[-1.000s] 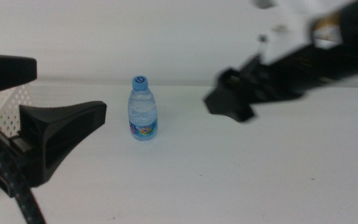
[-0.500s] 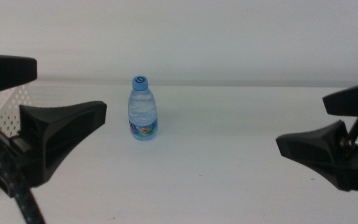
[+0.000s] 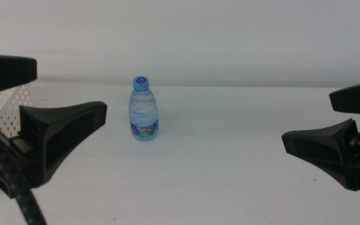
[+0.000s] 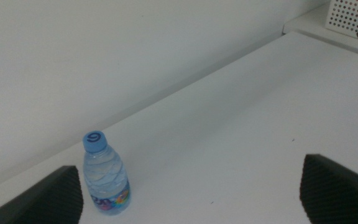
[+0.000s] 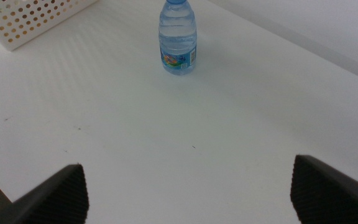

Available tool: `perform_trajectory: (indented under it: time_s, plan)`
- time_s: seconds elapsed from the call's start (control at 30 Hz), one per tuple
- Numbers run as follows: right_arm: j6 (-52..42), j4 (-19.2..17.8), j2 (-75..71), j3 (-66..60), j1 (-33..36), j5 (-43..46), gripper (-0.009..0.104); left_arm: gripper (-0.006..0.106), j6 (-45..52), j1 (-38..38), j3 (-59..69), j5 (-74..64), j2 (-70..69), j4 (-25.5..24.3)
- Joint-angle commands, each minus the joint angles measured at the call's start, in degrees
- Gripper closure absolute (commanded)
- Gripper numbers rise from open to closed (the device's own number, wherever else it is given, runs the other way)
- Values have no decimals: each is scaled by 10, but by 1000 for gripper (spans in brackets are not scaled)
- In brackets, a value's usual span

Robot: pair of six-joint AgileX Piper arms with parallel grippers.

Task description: Use arms to grab the bottles and put them into the dustbin to the left of the table.

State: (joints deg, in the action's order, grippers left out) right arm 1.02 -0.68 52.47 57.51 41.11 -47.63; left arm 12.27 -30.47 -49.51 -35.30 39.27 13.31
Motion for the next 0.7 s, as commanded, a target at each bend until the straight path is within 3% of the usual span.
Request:
perform_trajectory:
  time_s: [0.0,0.27,0.67]
  plan:
    - [-6,-4,-2,-2,1,7,9,7,-1,-4,1,-3,-3,-8]
    - [-6,-4,-2,-2,1,7,9,7,-79,-3,84,61,-47,-74]
    - [-6,-3,-2,-2,1,7,9,7,-98,62,167,99,-66,-73]
